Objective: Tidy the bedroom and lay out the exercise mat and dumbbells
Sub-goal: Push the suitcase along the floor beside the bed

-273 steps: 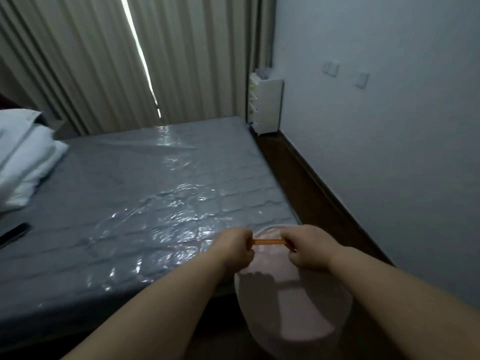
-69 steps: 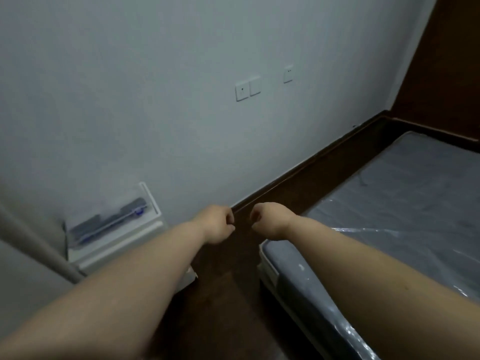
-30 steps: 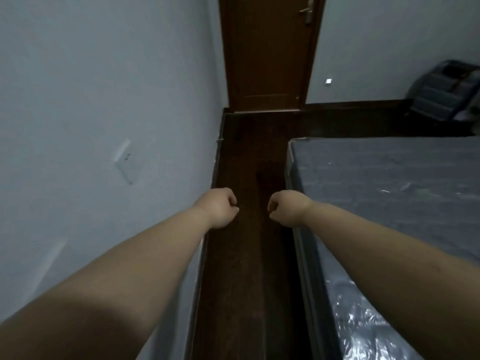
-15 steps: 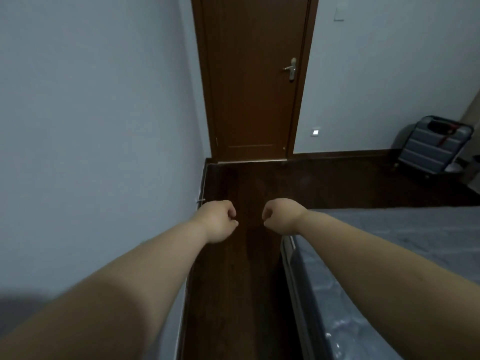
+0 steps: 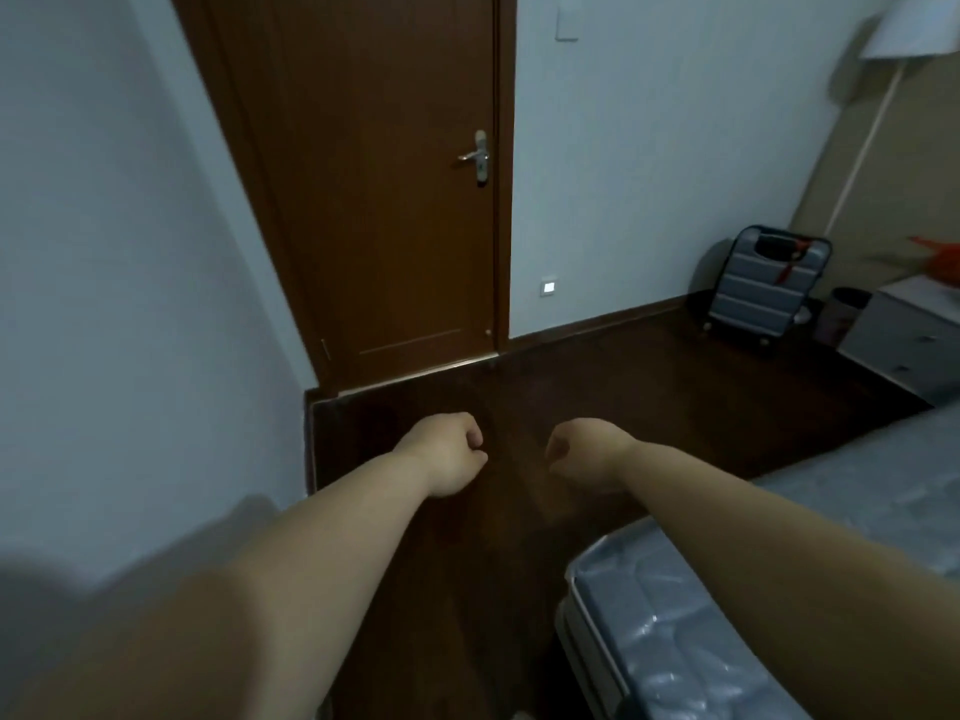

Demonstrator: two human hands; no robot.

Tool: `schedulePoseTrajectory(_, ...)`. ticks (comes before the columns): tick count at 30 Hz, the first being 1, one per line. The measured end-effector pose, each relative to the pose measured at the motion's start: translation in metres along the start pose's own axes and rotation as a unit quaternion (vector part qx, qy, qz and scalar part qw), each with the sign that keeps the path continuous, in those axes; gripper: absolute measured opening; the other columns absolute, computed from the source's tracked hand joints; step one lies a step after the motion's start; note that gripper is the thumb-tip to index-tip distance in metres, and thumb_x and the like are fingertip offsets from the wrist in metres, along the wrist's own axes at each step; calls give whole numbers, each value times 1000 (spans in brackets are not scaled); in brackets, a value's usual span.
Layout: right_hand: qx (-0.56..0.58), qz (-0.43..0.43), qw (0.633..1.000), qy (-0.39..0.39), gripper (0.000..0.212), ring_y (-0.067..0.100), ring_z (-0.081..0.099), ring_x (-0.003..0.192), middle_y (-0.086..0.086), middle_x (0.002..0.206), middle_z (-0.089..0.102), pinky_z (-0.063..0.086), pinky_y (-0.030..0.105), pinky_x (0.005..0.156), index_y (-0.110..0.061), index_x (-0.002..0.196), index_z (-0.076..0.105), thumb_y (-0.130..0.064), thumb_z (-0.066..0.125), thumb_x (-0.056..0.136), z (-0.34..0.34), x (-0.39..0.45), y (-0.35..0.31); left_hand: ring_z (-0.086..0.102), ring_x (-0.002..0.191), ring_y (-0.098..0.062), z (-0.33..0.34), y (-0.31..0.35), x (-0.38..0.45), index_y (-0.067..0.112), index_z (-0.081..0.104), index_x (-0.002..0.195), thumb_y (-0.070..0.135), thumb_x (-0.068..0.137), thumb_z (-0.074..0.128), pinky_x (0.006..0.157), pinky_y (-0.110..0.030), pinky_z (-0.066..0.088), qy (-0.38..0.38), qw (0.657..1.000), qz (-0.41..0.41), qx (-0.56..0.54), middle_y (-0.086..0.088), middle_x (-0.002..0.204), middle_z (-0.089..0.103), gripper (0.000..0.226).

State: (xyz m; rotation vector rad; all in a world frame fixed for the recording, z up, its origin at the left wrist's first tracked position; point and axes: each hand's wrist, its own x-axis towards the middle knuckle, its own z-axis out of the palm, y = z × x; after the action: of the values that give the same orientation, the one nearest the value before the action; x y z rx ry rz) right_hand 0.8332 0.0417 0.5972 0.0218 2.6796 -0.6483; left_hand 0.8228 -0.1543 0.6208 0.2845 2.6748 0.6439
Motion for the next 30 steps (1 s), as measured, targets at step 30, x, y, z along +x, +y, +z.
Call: schedulePoseTrajectory(30,90,276,951,111,23,17,58,97,0,108,60,48,26,74,-20,112,60,-16,59,89,-369,612,200,59,100,-19,-157,194,836,24,60,106,32,89,59,90,-31,49,-121,961,222,111,0,107,62,19)
